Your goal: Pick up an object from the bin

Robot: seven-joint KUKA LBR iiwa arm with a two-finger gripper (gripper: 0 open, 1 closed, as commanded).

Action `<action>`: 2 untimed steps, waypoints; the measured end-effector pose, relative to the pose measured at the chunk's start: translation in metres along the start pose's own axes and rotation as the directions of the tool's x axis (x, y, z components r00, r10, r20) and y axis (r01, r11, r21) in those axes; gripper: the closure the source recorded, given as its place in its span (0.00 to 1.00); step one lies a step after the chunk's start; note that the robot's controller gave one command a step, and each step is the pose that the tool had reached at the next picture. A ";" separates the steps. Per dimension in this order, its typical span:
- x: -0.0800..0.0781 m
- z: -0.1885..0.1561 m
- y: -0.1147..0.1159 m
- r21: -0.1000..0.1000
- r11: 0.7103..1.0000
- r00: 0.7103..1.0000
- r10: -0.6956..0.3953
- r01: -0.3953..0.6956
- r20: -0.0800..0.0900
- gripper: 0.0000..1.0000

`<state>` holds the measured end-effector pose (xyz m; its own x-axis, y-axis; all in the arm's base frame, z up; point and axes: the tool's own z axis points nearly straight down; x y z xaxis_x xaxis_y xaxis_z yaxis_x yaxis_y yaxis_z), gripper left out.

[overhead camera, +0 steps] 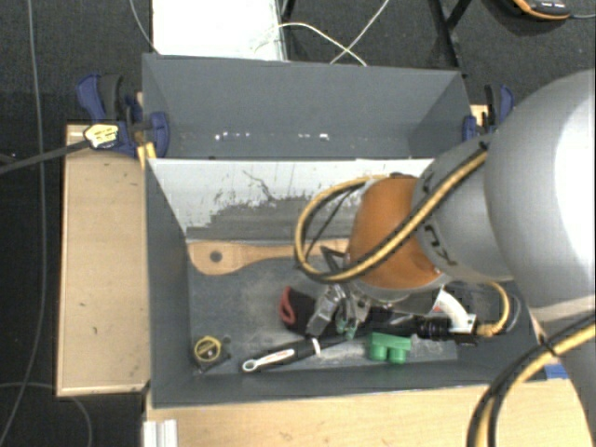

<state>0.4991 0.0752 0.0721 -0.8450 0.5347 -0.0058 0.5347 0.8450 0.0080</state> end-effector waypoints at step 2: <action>0.000 -0.003 0.000 -0.001 1.000 1.000 0.003 -0.003 0.000 1.00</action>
Offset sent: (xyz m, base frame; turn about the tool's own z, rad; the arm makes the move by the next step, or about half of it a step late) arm 0.0000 0.0000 0.0036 0.0011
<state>0.4991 0.0753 0.0748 -0.8436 0.5370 -0.0061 0.5369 0.8436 0.0092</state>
